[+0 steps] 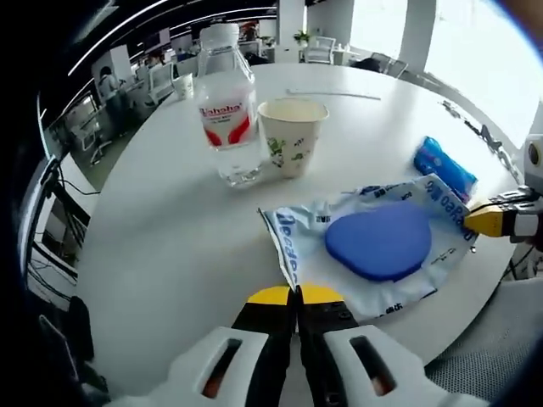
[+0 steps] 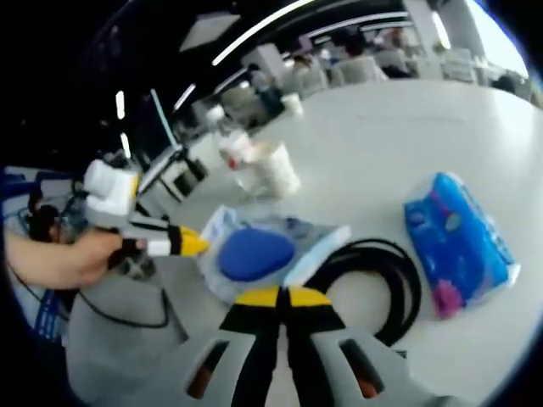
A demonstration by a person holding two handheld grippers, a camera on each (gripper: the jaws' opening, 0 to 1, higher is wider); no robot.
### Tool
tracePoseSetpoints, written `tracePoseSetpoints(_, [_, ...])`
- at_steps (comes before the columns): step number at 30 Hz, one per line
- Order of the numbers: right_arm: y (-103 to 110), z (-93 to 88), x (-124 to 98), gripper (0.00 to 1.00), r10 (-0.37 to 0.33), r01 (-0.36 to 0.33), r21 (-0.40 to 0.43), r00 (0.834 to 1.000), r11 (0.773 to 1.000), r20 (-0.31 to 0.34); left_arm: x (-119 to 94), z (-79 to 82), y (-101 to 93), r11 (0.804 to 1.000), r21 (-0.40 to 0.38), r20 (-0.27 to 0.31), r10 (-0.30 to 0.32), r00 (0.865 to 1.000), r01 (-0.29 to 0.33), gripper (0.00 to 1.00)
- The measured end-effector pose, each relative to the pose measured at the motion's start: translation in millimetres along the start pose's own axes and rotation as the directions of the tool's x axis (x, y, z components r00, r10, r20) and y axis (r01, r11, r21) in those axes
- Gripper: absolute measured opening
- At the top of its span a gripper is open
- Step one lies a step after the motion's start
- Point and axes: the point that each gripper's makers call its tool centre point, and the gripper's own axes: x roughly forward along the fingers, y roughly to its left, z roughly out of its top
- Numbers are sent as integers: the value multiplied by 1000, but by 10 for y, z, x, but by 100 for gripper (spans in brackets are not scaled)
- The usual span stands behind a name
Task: Arrange the tabletop items into an orderly group along one side of the table until the central work area is clear of visible clutter.
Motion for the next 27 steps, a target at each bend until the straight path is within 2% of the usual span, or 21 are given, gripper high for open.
tracePoseSetpoints(16, [-51, -143, 25, 1, -29, 30, 12, 999, 999, -38, 45, -87, 30, 997, -79, 10, -19, 1000, 19, 1])
tracePoseSetpoints(21, [-33, -206, 25, 10, -16, 17, 14, 998, 1000, -60, 50, -95, 55, 996, -89, 11, -18, 1000, 19, 3])
tracePoseSetpoints(27, [-41, -219, 16, 15, -27, 28, 15, 998, 1000, -54, 41, -110, 72, 994, -104, 14, -17, 1000, 18, 8])
